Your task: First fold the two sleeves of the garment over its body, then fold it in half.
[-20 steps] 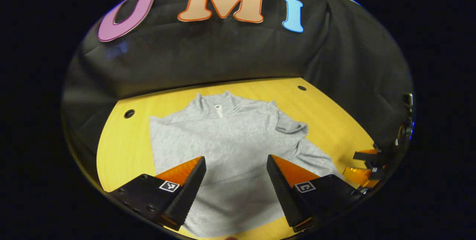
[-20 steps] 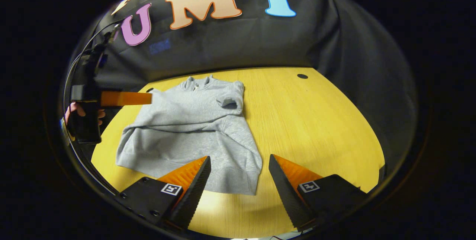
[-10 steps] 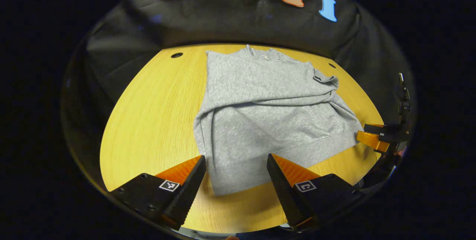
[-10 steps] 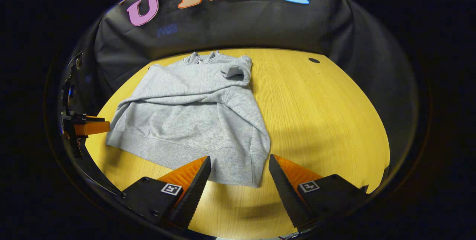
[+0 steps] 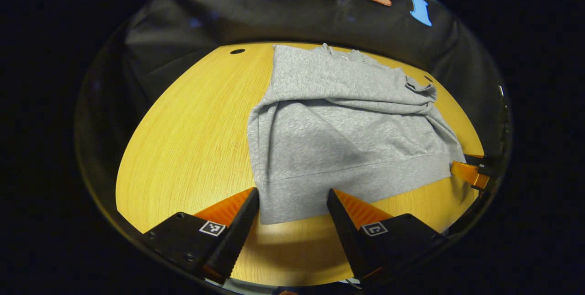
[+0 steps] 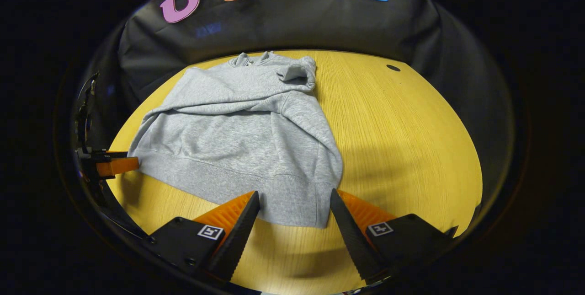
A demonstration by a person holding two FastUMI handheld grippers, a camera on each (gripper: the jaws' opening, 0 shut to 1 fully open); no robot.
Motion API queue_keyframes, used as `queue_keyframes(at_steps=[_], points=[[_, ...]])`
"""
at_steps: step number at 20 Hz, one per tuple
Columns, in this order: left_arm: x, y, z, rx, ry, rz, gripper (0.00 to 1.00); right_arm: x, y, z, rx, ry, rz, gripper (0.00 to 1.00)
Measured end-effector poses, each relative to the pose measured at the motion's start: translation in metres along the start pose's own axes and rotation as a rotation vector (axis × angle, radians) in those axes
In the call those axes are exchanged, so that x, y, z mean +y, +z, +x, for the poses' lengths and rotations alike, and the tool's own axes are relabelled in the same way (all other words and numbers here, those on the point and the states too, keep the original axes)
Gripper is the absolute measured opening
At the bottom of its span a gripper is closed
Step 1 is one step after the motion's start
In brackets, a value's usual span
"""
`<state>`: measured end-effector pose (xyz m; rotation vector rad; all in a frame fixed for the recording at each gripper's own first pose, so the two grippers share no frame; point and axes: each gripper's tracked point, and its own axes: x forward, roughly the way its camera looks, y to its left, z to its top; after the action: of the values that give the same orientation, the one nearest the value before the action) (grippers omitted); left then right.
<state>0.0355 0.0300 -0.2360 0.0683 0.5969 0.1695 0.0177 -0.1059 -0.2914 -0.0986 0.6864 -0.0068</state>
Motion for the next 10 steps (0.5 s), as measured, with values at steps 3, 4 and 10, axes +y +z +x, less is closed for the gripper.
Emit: queue_keyframes(at_steps=[3, 4, 10], points=[[-0.003, 0.001, 0.002, -0.019, 0.005, -0.014, 0.92, 0.002, 0.000, 0.002, 0.000, 0.005, 0.007, 0.94], [-0.004, 0.001, 0.002, -0.024, 0.000, -0.003, 0.92, 0.004, 0.000, 0.002, 0.002, 0.014, 0.007, 0.87], [-0.018, 0.009, 0.010, -0.020, -0.076, 0.031, 0.53, 0.030, 0.000, 0.006, 0.048, 0.110, 0.021, 0.25]])
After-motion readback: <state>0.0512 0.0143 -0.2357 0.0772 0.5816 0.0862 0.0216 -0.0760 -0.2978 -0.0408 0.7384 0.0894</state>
